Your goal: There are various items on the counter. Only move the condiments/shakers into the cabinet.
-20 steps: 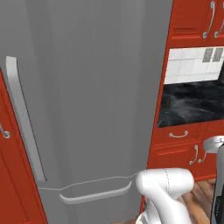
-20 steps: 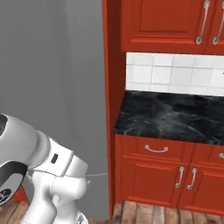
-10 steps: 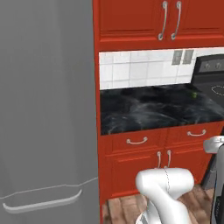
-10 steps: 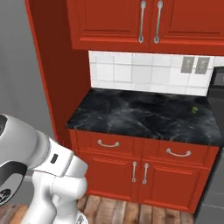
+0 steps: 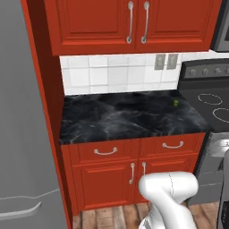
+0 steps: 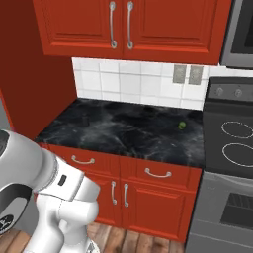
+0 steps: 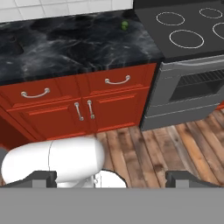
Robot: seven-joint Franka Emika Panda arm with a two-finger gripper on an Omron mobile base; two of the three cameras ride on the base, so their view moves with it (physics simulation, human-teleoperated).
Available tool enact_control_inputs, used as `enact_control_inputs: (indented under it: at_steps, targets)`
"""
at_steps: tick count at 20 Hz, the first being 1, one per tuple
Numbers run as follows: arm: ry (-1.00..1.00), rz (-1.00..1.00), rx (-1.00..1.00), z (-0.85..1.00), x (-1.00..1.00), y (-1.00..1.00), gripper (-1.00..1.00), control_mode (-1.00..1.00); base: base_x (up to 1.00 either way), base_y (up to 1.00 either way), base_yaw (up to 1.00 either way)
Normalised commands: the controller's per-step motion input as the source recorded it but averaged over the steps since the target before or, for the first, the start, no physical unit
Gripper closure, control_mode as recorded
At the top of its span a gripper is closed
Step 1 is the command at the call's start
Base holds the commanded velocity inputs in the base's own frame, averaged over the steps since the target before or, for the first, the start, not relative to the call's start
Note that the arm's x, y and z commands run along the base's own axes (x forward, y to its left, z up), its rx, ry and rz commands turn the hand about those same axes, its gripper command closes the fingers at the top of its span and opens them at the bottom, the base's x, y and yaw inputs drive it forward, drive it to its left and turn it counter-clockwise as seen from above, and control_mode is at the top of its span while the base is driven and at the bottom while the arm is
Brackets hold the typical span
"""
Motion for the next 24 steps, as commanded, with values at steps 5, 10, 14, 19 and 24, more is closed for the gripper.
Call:
enact_control_inputs:
  at_steps: [5, 10, 14, 19, 24]
  targets:
    - [0.0, 0.0, 0.0, 0.0, 0.0, 0.0, -1.0, 1.0, 0.36, -0.21, 0.08]
    - [0.0, 0.0, 0.0, 0.0, 0.0, 0.0, -1.0, 1.0, 0.27, 0.1, 0.08]
    - [0.0, 0.0, 0.0, 0.0, 0.0, 0.0, -1.0, 1.0, 0.25, 0.57, 0.02]
    - [0.0, 0.0, 0.0, 0.0, 0.0, 0.0, -1.0, 1.0, 0.43, 0.66, 0.0]
    - [0.0, 0.0, 0.0, 0.0, 0.0, 0.0, -1.0, 1.0, 0.66, 0.5, 0.0]
